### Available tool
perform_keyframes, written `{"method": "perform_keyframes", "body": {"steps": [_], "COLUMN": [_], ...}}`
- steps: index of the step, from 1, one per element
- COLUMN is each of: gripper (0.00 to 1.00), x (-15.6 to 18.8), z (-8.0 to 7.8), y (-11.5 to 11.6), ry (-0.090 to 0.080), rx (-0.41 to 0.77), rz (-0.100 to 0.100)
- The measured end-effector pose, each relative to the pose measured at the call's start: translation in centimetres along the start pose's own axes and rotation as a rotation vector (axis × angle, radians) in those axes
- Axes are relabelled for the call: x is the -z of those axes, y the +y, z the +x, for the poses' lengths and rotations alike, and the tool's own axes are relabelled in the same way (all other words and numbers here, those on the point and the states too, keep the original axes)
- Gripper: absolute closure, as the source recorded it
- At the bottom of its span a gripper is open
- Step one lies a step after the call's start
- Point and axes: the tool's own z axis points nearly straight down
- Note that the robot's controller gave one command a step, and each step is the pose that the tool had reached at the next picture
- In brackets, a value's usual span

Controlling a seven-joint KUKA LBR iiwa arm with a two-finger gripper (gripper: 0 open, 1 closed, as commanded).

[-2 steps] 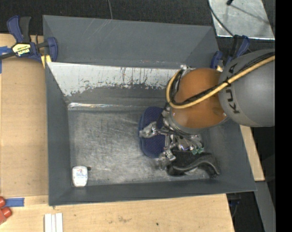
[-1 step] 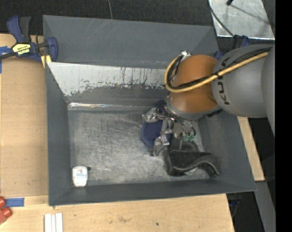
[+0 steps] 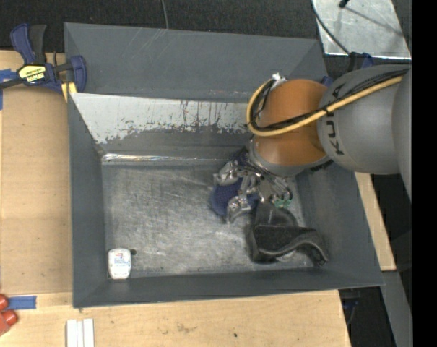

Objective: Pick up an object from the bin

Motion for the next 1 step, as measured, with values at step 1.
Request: {"method": "perform_keyframes", "body": {"steps": [1], "gripper": [1.00], "x": [14.36], "z": [-2.14], "y": [0.44], "ry": [0.007], "rx": [-0.067], "rz": [0.007]}}
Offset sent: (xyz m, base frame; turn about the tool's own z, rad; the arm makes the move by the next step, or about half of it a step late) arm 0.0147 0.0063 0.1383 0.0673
